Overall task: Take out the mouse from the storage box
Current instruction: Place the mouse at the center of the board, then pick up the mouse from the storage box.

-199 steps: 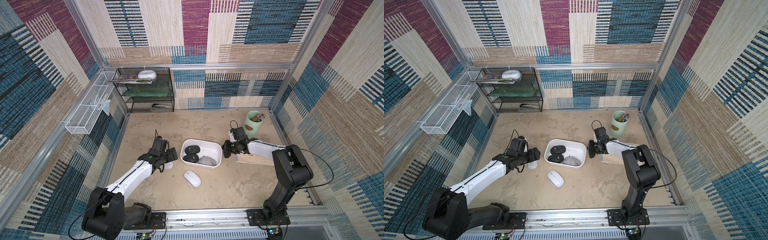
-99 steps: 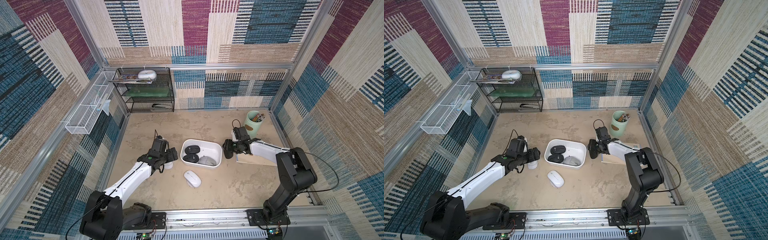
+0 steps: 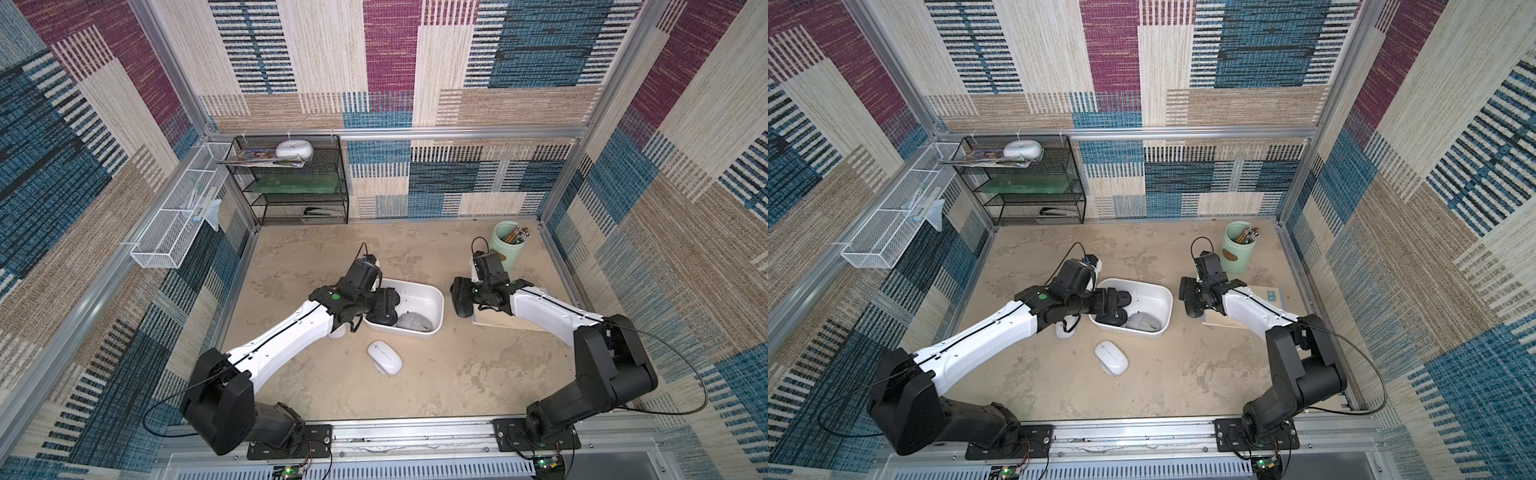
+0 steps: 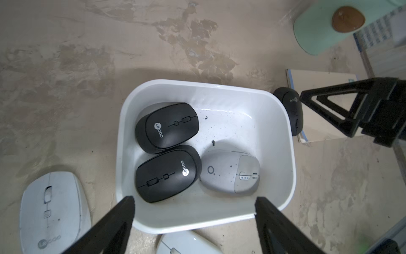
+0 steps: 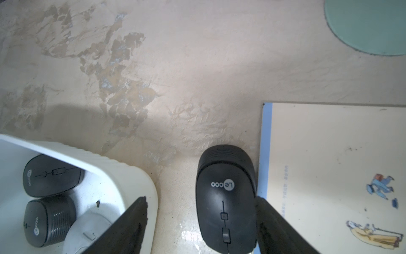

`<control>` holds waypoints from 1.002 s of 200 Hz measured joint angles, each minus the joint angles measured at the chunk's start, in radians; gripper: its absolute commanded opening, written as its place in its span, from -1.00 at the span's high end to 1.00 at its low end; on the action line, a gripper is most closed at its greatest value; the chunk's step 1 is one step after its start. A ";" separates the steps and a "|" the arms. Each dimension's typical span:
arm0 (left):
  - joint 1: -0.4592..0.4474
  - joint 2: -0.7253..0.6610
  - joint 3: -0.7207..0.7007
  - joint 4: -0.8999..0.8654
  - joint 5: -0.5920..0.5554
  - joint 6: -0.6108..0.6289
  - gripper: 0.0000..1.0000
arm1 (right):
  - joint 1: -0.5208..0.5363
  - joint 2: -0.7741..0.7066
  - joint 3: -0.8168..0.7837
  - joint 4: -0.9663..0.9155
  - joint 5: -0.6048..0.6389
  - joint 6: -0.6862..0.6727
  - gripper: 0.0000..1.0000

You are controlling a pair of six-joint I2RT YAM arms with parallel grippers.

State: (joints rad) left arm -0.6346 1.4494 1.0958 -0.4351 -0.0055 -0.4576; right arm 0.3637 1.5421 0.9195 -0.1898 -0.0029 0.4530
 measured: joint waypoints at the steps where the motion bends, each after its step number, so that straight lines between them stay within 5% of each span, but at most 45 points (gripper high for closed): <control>1: -0.006 0.009 0.009 -0.004 0.000 0.002 -0.76 | 0.001 -0.001 0.000 0.000 -0.001 0.000 -0.61; 68: -0.180 0.298 0.274 -0.196 0.008 -0.010 -0.68 | 0.074 -0.045 -0.031 0.000 -0.007 -0.017 -0.61; 175: -0.207 0.488 0.373 -0.298 0.012 -0.162 -0.48 | 0.089 -0.081 -0.088 0.003 0.000 -0.016 -0.61; 200: -0.206 0.524 0.385 -0.290 0.012 -0.177 -0.30 | 0.093 -0.089 -0.099 0.008 -0.002 -0.013 -0.61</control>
State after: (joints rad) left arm -0.8402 1.9736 1.4807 -0.7246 0.0063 -0.6342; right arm 0.4568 1.4528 0.8207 -0.1814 -0.0044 0.4400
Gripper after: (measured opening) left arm 0.684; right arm 0.803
